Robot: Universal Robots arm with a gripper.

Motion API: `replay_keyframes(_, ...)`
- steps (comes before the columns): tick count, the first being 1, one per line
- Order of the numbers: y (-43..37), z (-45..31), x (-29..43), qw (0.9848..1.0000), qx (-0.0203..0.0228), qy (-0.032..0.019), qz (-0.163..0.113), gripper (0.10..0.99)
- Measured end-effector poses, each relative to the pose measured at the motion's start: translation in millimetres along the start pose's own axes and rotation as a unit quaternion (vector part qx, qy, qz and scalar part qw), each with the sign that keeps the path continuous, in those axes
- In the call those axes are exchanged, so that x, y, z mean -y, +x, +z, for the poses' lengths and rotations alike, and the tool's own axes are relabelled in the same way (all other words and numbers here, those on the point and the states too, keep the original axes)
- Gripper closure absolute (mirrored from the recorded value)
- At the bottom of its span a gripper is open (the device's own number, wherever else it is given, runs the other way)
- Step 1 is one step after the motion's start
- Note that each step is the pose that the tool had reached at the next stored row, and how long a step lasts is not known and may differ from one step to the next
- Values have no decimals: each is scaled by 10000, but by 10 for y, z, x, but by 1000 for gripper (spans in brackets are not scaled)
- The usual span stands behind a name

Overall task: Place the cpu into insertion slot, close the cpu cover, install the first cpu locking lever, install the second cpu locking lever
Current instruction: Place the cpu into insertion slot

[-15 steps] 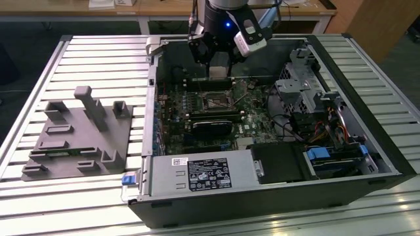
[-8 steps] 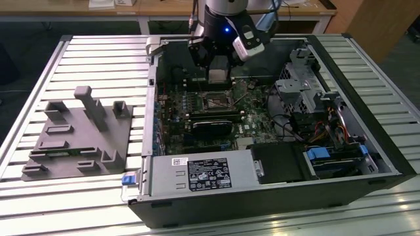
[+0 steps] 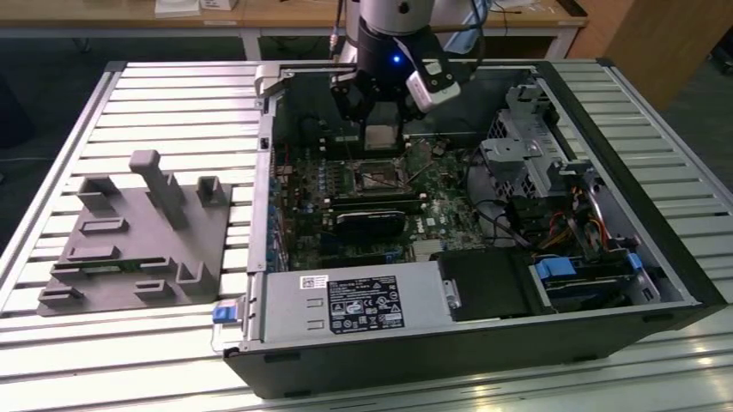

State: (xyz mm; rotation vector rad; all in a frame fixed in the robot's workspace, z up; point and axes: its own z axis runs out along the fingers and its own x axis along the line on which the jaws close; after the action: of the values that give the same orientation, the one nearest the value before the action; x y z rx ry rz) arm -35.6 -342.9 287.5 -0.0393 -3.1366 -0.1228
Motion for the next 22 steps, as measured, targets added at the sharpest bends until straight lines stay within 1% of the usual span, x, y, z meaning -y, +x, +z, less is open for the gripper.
replay_keyframes(10, -32, 126, -7, 10000, 1, 31, 0, 549)
replay_keyframes(22, -65, 230, -16, 10000, 2, 66, 0, 549)
